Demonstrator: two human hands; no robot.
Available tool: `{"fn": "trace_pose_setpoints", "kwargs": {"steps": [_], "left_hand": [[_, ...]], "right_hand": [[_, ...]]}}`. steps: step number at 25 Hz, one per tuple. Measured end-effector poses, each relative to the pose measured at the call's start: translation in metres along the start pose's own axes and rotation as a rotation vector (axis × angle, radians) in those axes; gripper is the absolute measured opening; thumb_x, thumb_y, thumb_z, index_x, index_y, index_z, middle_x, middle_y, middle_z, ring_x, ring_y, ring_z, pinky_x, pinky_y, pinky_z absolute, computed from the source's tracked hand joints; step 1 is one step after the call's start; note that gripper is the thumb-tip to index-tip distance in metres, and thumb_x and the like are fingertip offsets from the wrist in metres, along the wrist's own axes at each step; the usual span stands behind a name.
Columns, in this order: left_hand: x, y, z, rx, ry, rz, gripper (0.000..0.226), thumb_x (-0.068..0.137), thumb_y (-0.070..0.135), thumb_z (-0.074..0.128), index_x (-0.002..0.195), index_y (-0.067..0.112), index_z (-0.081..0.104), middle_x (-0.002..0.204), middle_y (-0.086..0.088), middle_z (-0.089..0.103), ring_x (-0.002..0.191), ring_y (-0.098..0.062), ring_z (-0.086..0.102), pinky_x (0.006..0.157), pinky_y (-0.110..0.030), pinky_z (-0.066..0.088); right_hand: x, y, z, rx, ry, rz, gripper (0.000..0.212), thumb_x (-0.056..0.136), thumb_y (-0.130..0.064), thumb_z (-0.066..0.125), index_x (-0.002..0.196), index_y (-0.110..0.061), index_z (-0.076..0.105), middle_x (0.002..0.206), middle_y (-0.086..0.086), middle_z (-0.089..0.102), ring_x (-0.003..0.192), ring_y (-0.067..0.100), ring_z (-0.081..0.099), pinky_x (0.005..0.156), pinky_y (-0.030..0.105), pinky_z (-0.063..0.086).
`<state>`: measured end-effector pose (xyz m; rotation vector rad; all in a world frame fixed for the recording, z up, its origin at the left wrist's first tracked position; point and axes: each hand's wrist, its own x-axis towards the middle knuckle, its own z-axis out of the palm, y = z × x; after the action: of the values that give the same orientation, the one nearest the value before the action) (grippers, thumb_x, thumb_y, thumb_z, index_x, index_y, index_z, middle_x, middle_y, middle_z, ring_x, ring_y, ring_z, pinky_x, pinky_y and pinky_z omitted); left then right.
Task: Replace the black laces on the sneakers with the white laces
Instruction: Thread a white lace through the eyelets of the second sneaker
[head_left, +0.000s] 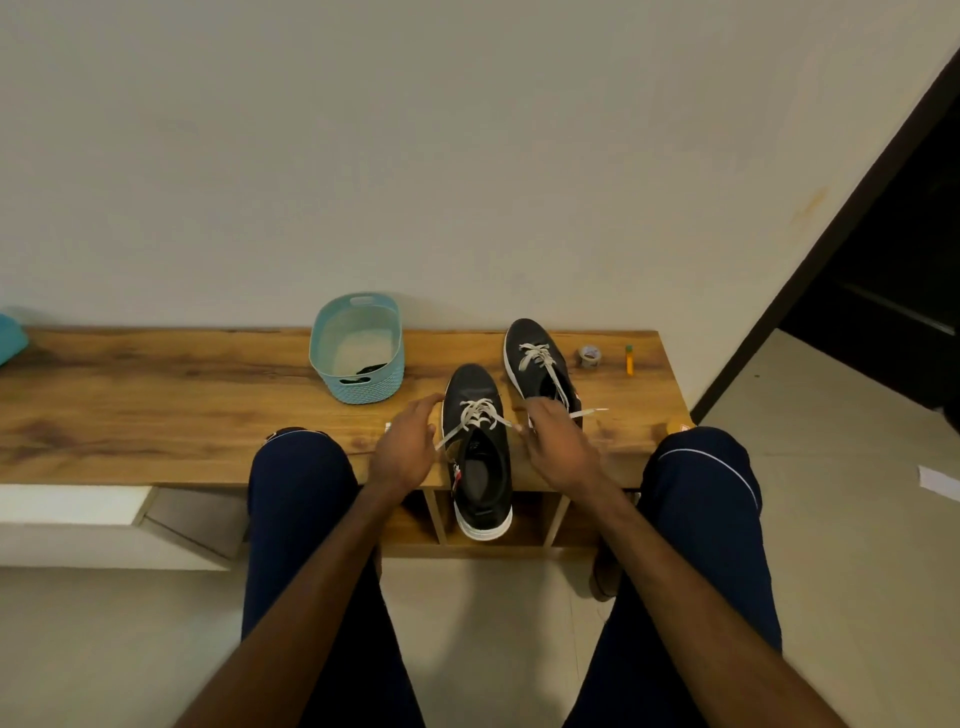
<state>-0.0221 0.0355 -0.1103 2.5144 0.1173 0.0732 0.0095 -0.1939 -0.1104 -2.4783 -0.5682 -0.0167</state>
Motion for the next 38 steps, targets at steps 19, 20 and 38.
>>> {"fn": "trace_pose_setpoints", "kwargs": {"steps": [19, 20, 38], "left_hand": [[0.027, -0.006, -0.014, 0.443, 0.022, -0.257, 0.009, 0.094, 0.018, 0.062, 0.093, 0.025, 0.066, 0.096, 0.001, 0.066, 0.092, -0.02, 0.06, 0.068, -0.033, 0.04], [0.026, -0.007, -0.013, 0.444, -0.057, -0.26, 0.009, 0.094, 0.019, 0.062, 0.094, 0.025, 0.067, 0.098, 0.001, 0.066, 0.092, -0.02, 0.06, 0.069, -0.032, 0.041], [0.021, 0.035, 0.013, -0.889, 0.079, -0.091, 0.022, 0.099, 0.021, 0.057, 0.097, 0.005, 0.072, 0.096, -0.007, 0.076, 0.097, -0.021, 0.071, 0.09, -0.033, 0.053]], "right_hand": [[0.018, 0.018, 0.005, -0.365, 0.038, 0.193, 0.025, 0.099, -0.038, 0.053, 0.104, -0.022, 0.072, 0.107, -0.001, 0.063, 0.106, 0.019, 0.052, 0.086, 0.04, 0.042], [0.018, 0.018, 0.003, -0.363, -0.028, 0.19, 0.025, 0.099, -0.037, 0.052, 0.105, -0.022, 0.071, 0.108, -0.001, 0.062, 0.107, 0.019, 0.052, 0.088, 0.041, 0.041], [0.03, -0.019, 0.025, 1.166, 0.088, 0.3, 0.018, 0.1, -0.009, 0.054, 0.104, 0.002, 0.068, 0.076, 0.005, 0.063, 0.072, 0.013, 0.058, 0.077, 0.026, 0.053]]}}
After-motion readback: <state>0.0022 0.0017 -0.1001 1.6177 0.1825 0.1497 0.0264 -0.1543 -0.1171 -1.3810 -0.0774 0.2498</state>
